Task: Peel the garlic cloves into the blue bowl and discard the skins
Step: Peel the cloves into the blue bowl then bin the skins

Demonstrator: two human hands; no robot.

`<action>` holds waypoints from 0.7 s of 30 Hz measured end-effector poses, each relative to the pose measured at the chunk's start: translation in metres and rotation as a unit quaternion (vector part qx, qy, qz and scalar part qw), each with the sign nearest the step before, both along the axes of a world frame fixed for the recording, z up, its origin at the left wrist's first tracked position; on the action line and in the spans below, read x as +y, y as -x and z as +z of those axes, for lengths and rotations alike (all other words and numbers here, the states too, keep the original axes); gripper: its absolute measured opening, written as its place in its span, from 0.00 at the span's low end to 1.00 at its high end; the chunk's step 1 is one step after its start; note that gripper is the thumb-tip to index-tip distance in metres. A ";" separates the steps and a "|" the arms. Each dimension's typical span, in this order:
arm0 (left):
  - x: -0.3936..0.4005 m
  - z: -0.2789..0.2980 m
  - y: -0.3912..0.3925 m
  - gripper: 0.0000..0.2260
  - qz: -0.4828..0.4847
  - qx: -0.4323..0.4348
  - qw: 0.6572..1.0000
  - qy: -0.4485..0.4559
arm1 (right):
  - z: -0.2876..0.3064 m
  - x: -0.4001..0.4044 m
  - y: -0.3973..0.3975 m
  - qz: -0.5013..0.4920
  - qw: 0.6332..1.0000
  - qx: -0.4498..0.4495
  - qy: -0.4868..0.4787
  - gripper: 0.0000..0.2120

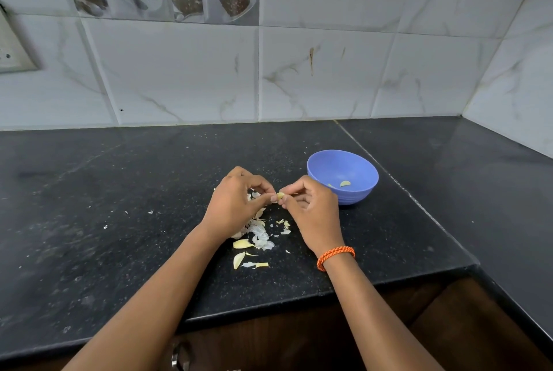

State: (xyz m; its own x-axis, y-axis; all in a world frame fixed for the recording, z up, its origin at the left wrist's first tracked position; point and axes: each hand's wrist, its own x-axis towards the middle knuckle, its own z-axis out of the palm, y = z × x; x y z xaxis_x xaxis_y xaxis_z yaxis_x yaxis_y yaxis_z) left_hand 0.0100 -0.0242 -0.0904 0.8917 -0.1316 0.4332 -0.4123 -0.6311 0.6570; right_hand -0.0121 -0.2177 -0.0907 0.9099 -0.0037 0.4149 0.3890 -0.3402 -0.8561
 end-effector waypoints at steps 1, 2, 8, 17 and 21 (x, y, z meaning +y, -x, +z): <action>0.000 0.000 0.000 0.03 0.000 0.000 1.000 0.002 | 0.000 0.001 0.000 0.003 1.000 0.001 -0.001 0.06; 0.000 0.001 0.000 0.03 -0.001 0.001 1.000 0.005 | 0.000 0.001 0.000 0.004 1.000 0.003 -0.002 0.07; -0.004 0.000 0.002 0.07 -0.003 -0.017 1.000 0.000 | 0.000 -0.001 -0.001 0.004 0.999 0.009 -0.042 0.06; -0.004 0.001 0.003 0.05 -0.014 0.006 1.000 0.027 | 0.002 -0.003 0.000 0.034 0.994 0.018 -0.103 0.05; -0.004 0.002 0.003 0.04 -0.026 0.007 0.999 0.038 | 0.001 -0.002 -0.002 0.027 0.996 0.023 -0.082 0.07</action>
